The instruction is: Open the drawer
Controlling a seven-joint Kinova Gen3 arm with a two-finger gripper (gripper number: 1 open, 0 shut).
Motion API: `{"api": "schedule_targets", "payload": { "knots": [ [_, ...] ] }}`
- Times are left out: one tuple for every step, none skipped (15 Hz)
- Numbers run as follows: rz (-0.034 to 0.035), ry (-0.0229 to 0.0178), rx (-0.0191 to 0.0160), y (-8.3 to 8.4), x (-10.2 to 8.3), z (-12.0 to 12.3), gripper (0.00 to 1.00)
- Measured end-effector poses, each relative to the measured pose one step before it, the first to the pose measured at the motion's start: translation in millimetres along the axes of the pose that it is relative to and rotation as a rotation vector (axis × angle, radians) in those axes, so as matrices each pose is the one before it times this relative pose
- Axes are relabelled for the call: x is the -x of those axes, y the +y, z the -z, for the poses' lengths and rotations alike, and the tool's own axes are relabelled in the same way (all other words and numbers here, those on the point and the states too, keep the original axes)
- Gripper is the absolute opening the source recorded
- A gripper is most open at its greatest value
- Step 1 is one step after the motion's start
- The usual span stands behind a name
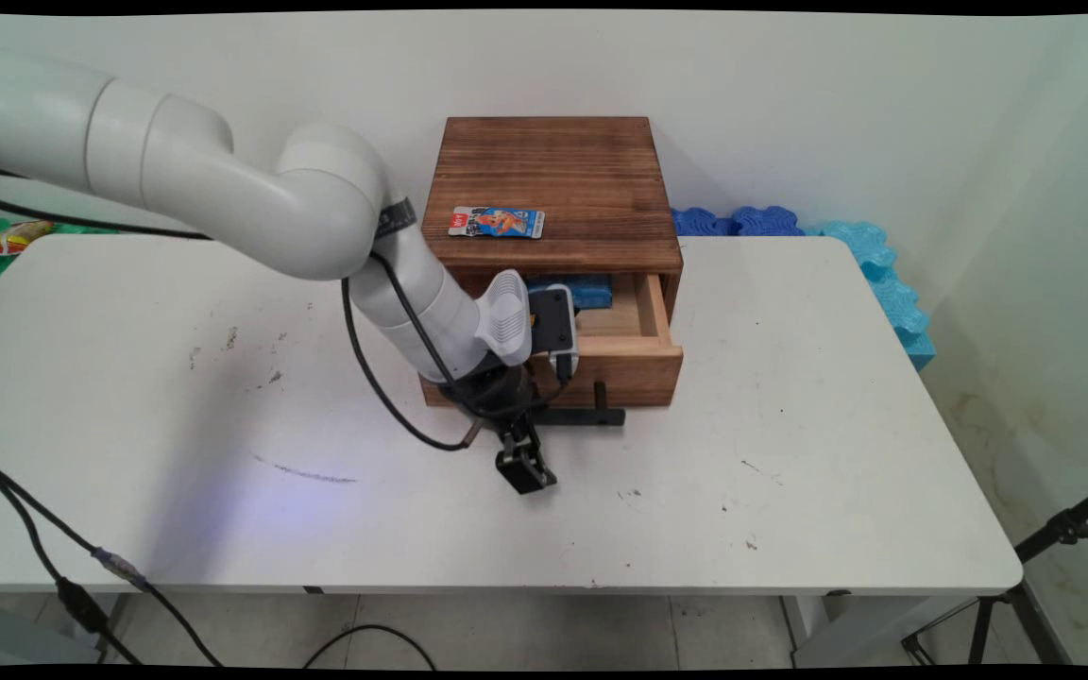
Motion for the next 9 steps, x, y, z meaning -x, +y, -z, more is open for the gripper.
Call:
{"api": "schedule_targets", "payload": {
  "knots": [
    [0.00167, 0.00108, 0.00202, 3.87, 0.79, 0.98, 1.0],
    [0.00137, 0.00071, 0.00146, 2.49, 0.5, 0.61, 1.0],
    [0.00183, 0.00086, 0.00221, 3.6, 0.68, 0.85, 1.0],
    [0.00238, 0.00119, 0.00341, 4.38, 0.97, 1.06, 1.0],
    [0.00188, 0.001, 0.00362, 4.34, 1.12, 1.01, 1.0],
    [0.00076, 0.00127, 0.00338, 3.67, 0.81, 0.84, 1.0],
    [0.00108, 0.00171, 0.00451, 4.54, 1.07, 1.04, 1.0],
    [0.00099, 0.00169, 0.00494, 4.62, 1.19, 1.03, 1.0],
    [-0.0005, 0.00233, 0.00564, 4.68, 0.93, 0.93, 1.0]
  ]
}}
